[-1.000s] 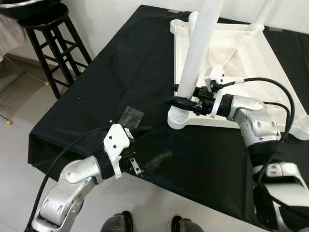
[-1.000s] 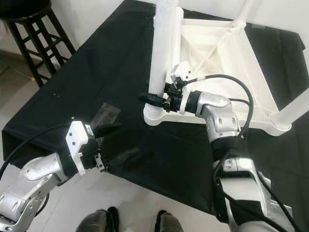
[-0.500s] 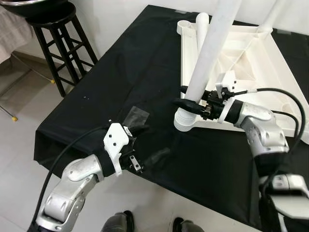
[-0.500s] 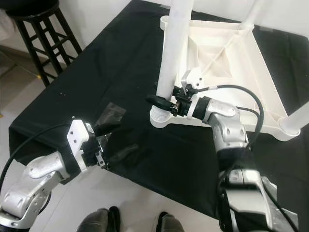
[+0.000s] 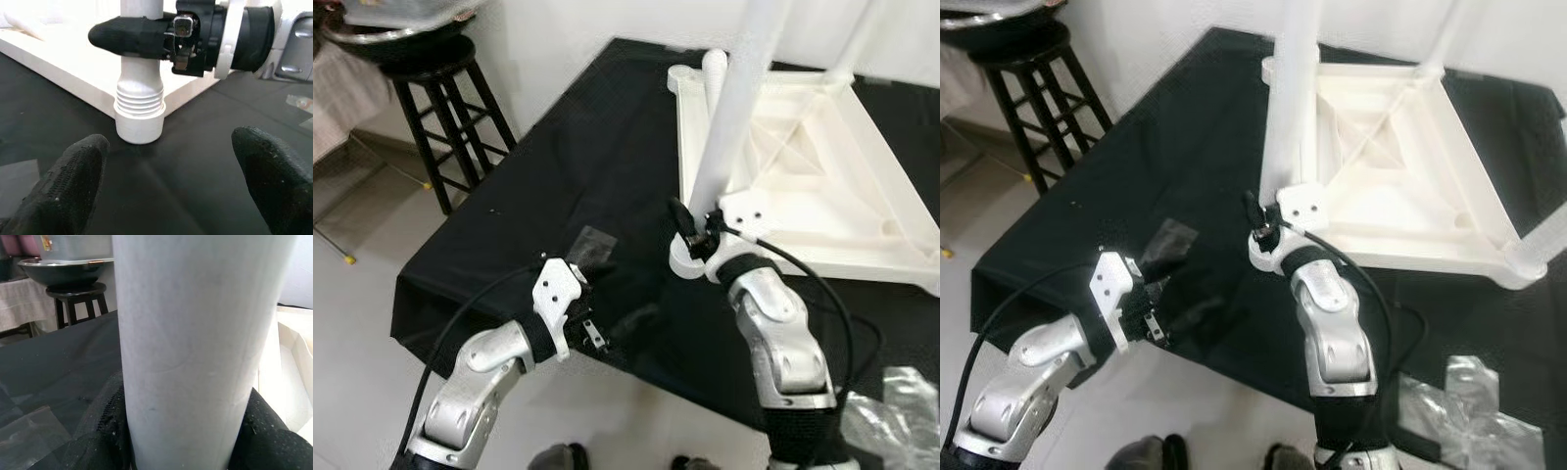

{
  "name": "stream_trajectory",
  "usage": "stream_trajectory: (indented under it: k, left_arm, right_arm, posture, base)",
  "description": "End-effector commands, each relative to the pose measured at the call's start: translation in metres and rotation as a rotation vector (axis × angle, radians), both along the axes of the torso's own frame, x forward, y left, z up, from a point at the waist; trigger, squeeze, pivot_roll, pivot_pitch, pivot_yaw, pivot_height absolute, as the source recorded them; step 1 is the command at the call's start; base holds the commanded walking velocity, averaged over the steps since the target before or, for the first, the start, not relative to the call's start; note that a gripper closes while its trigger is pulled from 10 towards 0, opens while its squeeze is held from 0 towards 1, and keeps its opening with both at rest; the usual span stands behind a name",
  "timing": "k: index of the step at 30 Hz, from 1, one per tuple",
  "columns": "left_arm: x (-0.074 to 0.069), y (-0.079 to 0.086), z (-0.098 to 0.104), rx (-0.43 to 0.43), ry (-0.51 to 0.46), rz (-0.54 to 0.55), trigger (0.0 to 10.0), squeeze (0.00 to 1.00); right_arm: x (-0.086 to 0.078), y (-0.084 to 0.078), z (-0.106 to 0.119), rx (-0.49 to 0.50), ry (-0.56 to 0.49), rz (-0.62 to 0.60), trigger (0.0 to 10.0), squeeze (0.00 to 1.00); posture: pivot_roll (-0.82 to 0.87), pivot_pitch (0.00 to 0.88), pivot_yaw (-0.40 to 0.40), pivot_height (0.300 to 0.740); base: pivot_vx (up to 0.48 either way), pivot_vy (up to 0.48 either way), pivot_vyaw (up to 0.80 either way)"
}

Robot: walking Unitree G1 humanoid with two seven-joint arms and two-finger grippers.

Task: Building children table

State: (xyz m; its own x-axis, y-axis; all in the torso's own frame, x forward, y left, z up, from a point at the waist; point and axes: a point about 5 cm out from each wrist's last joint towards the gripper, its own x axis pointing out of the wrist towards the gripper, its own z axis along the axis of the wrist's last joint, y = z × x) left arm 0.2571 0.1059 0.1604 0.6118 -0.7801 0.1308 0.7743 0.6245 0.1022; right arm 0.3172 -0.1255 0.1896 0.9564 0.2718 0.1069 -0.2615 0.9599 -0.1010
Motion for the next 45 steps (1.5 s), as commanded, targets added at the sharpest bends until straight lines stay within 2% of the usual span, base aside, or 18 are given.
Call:
stream_trajectory:
  k: [1,2,3,4,6,7,8,9,13,21,22,23,24,26,27,36,41,45]
  left_arm:
    - [0.0,0.004,-0.004,0.005,0.008,0.035,10.0,0.0]
    - [0.001,0.004,-0.005,0.003,0.007,0.04,10.0,0.0]
    - [0.001,0.004,-0.005,0.003,0.006,0.041,10.0,0.0]
    - [0.001,0.003,-0.005,0.01,0.002,0.031,10.0,0.0]
    - [0.001,0.003,-0.005,0.016,0.0,0.024,10.0,0.0]
    - [0.001,0.003,-0.005,0.016,0.0,0.024,10.0,0.0]
    - [0.002,0.002,-0.005,0.015,0.0,0.02,10.0,0.0]
    - [0.002,0.001,-0.005,0.015,-0.001,0.012,10.0,0.0]
    - [0.002,-0.001,-0.006,0.013,-0.005,0.007,10.0,0.0]
    - [0.003,-0.002,-0.006,0.006,-0.009,0.012,10.0,0.0]
    - [0.003,-0.002,-0.006,0.005,-0.01,0.013,7.1,0.0]
    - [0.003,-0.002,-0.006,0.005,-0.01,0.013,7.1,0.0]
    - [0.002,-0.002,-0.006,0.001,-0.008,0.009,0.0,0.0]
    - [0.002,-0.002,-0.006,0.001,-0.008,0.009,0.0,0.0]
    - [0.002,-0.002,-0.006,-0.001,-0.007,0.005,0.0,0.0]
    - [0.0,-0.003,-0.006,0.005,-0.011,-0.018,0.0,0.0]
    - [-0.001,-0.005,-0.008,0.05,-0.018,-0.042,0.0,0.0]
    - [-0.001,-0.004,-0.009,0.069,-0.019,-0.048,0.0,0.0]
  right_arm:
    - [0.004,-0.017,-0.021,-0.039,0.105,-0.093,10.0,0.0]
    - [0.004,-0.014,-0.016,-0.025,0.086,-0.082,10.0,0.71]
    - [0.003,-0.012,-0.013,-0.016,0.075,-0.075,10.0,0.71]
    - [0.011,-0.005,0.015,0.029,-0.03,0.143,10.0,1.0]
    - [0.014,-0.002,0.034,0.063,-0.068,0.329,10.0,1.0]
    - [0.014,-0.002,0.034,0.063,-0.068,0.329,10.0,1.0]
    - [0.015,-0.006,0.039,0.0,-0.076,0.388,10.0,0.13]
    - [0.016,-0.014,0.046,-0.108,-0.078,0.501,10.0,0.0]
    - [0.022,-0.03,0.052,-0.211,-0.047,0.635,10.0,0.0]
    - [0.039,-0.045,0.062,-0.26,-0.005,0.68,10.0,0.0]
    - [0.043,-0.048,0.067,-0.244,0.0,0.69,10.0,0.0]
    - [0.043,-0.048,0.067,-0.244,0.0,0.69,10.0,0.0]
    - [0.046,-0.05,0.071,-0.211,0.01,0.717,7.2,0.0]
    - [0.046,-0.05,0.071,-0.211,0.01,0.717,7.2,0.0]
    - [0.049,-0.053,0.073,-0.178,0.018,0.743,0.0,0.0]
    - [0.054,-0.062,0.061,-0.129,0.079,0.837,0.0,0.0]
    - [0.049,-0.071,0.049,-0.064,0.063,0.785,0.0,0.0]
    - [0.04,-0.065,0.03,-0.049,0.067,0.687,0.0,0.0]
  posture:
    - [0.06,0.175,0.0,0.74]
    - [0.06,0.175,0.0,0.74]
    - [0.06,0.176,0.001,0.74]
    - [0.07,0.176,0.012,0.74]
    - [0.07,0.175,0.014,0.74]
    - [0.07,0.175,0.014,0.74]
    - [0.07,0.175,0.011,0.74]
    - [0.07,0.176,0.006,0.74]
    - [0.07,0.176,0.003,0.74]
    - [0.09,0.179,-0.007,0.74]
    - [0.09,0.182,-0.007,0.74]
    - [0.09,0.182,-0.007,0.74]
    - [0.1,0.183,-0.008,0.74]
    - [0.1,0.183,-0.008,0.74]
    - [0.1,0.185,-0.009,0.74]
    - [0.1,0.19,-0.006,0.74]
    - [0.1,0.192,0.003,0.74]
    - [0.09,0.199,0.008,0.74]
  base:
    - [0.0,0.0,0.0]
    - [0.0,0.0,0.0]
    - [0.0,0.0,0.0]
    - [0.0,0.0,0.0]
    - [0.0,0.0,0.0]
    - [0.0,0.0,0.0]
    - [0.0,0.0,0.0]
    - [0.0,0.0,0.0]
    - [0.0,0.0,0.0]
    - [0.0,0.0,0.0]
    - [0.0,0.0,0.0]
    - [0.0,0.0,0.0]
    - [0.0,0.0,0.0]
    - [0.0,0.0,0.0]
    - [0.0,0.0,0.0]
    - [0.0,0.0,0.0]
    - [0.0,0.0,0.0]
    - [0.0,0.0,0.0]
